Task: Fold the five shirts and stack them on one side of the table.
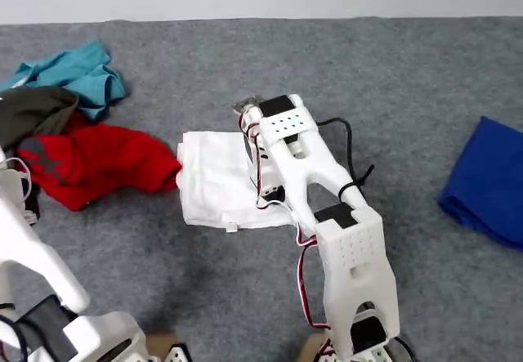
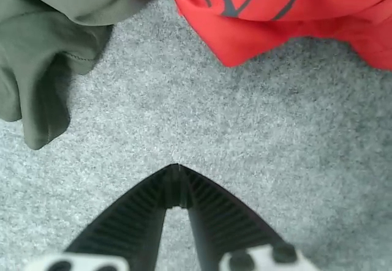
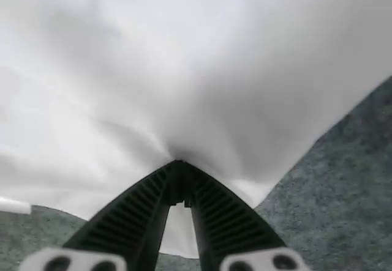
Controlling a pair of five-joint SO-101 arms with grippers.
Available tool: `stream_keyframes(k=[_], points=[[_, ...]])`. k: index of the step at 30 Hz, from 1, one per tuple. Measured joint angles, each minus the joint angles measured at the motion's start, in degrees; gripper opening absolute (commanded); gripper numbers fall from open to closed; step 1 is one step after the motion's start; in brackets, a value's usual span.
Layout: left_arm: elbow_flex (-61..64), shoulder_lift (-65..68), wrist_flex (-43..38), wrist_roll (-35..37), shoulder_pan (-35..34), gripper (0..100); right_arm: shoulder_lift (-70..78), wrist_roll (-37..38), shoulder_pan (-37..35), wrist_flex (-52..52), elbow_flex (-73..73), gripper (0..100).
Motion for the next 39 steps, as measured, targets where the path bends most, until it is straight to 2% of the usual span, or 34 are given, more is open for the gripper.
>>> stream_keyframes(k=[6,12,23,29,39], points=[[0.00,0.00,0.00,0.00,0.00,0,-6.95,-0.26,0.00,1.14,0.00,3.2],[0.00,0.00,0.00,0.00,0.00,0,-11.52,-6.68,1.14,1.14,0.00,20.6],[0.00,0.00,0.18,0.00,0.00,0,-5.36,-8.44,1.41,-8.09,0.00,21.3],[0.00,0.00,0.18,0.00,0.00,0,-3.60,-8.44,1.41,-8.79,0.00,28.1],[0.00,0.00,0.35,0.00,0.00,0,-2.99,-8.44,1.32,-9.32,0.00,28.1]])
